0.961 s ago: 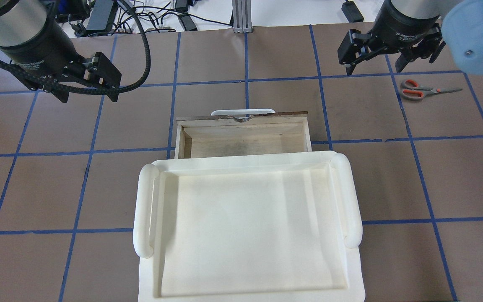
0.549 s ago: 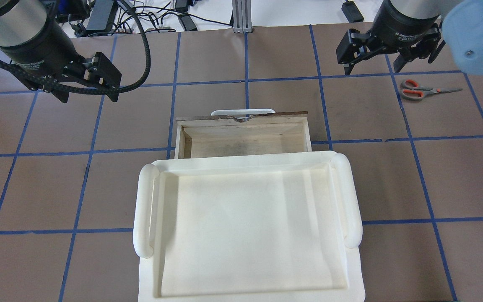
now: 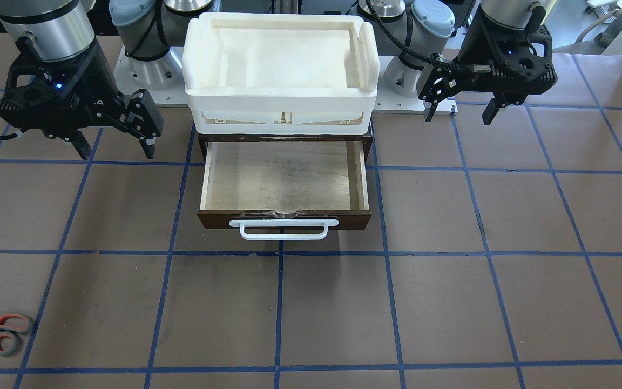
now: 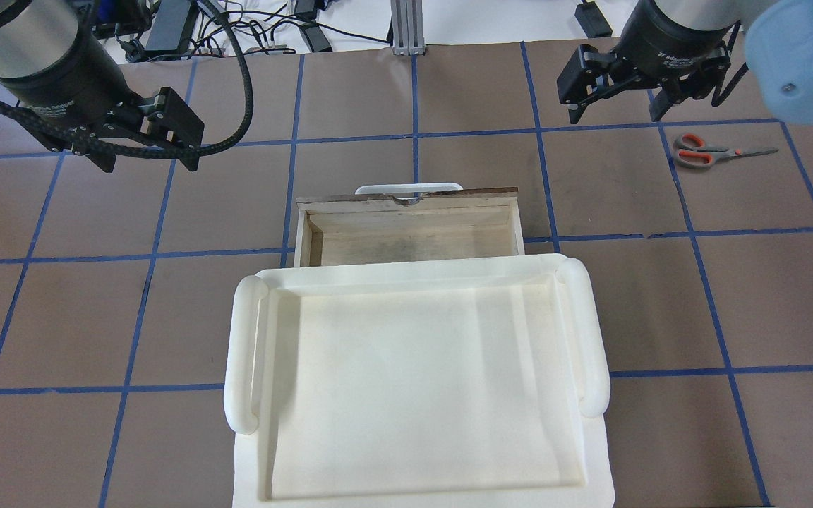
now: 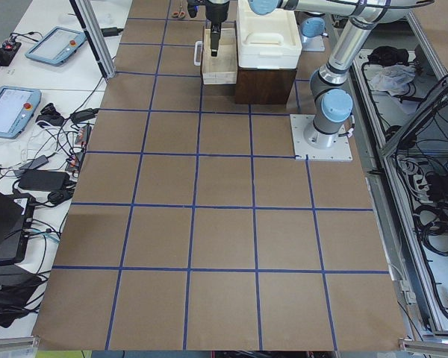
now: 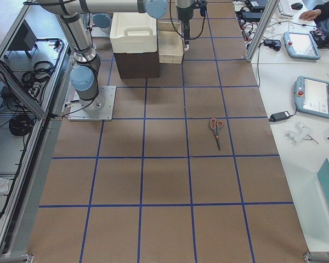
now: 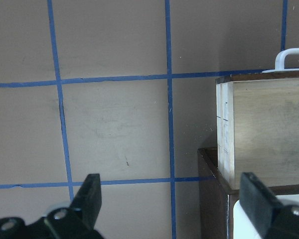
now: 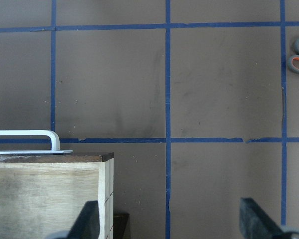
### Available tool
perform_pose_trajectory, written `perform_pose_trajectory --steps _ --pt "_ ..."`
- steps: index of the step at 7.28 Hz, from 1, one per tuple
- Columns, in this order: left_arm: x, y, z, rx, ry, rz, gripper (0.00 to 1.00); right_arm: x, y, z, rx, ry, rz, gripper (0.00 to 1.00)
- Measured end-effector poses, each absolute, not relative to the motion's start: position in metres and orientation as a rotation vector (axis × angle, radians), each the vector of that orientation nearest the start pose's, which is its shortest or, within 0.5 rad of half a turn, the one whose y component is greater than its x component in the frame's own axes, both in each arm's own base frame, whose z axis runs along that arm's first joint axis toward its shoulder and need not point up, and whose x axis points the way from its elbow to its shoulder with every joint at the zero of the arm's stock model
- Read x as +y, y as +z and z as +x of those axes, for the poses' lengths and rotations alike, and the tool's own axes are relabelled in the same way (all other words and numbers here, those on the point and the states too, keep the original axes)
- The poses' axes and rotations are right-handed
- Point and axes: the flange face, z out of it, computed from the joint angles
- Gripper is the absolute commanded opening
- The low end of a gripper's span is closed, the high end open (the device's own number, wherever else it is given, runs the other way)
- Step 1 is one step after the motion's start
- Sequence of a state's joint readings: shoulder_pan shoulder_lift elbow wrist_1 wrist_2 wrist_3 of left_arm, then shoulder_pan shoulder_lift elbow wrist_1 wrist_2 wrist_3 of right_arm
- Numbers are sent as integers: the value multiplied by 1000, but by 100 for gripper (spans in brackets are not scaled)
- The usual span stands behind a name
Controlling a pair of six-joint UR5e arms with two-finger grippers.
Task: Put scissors in drawer and close it
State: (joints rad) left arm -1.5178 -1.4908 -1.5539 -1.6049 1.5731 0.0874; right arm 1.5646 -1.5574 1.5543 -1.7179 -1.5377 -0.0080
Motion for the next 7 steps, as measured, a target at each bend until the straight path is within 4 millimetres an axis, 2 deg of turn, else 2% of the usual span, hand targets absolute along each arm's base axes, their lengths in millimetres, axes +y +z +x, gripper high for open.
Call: perform_pose_trajectory --steps 3,4,6,7 --pt "-468 531 -108 3132 -95 53 100 -522 493 123 3114 -199 2 100" --pt "-468 531 -108 3133 -95 54 100 -527 489 110 3114 -187 -28 100" --pt "-469 531 -109 3134 -97 54 100 -541 478 62 3112 -157 -230 100" --pt "-468 531 -109 3134 -97 54 100 -549 468 38 3102 -133 -384 100"
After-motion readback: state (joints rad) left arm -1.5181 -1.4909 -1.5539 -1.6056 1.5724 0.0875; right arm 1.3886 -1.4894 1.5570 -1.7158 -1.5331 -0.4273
